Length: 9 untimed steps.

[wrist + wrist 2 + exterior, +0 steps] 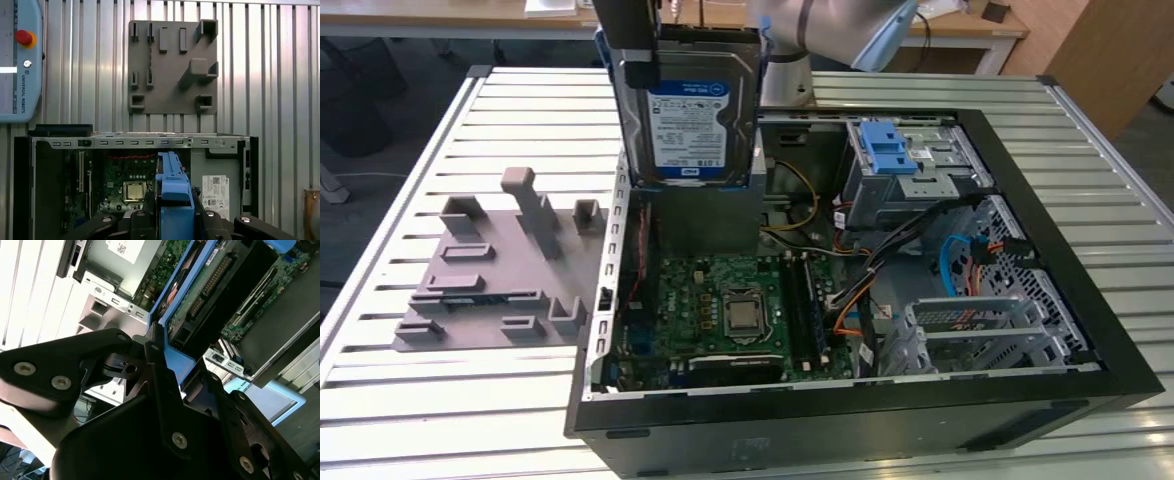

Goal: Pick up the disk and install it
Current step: 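Pick up the disk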

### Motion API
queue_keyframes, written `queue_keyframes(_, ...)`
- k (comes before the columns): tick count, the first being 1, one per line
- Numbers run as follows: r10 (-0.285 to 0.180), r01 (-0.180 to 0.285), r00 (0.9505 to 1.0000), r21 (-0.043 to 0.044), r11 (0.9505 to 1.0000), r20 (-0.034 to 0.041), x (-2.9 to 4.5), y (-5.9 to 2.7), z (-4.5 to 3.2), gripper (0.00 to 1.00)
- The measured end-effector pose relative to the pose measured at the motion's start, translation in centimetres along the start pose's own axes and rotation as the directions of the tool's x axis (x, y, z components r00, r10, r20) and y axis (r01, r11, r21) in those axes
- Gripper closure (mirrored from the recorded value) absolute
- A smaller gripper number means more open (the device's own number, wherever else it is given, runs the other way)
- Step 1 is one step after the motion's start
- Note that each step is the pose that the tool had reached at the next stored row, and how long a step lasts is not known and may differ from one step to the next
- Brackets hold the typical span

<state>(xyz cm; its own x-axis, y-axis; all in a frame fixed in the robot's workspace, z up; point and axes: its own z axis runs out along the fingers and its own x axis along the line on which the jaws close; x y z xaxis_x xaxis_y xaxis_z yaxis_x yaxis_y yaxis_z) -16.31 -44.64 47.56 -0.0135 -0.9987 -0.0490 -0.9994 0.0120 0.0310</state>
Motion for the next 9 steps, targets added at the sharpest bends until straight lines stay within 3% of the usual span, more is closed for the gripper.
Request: queue_keyframes(9, 0.000, 0.000, 1.0000, 0.0008, 1.0000, -0.0001, 0.93, -1.80, 0.01, 0.64)
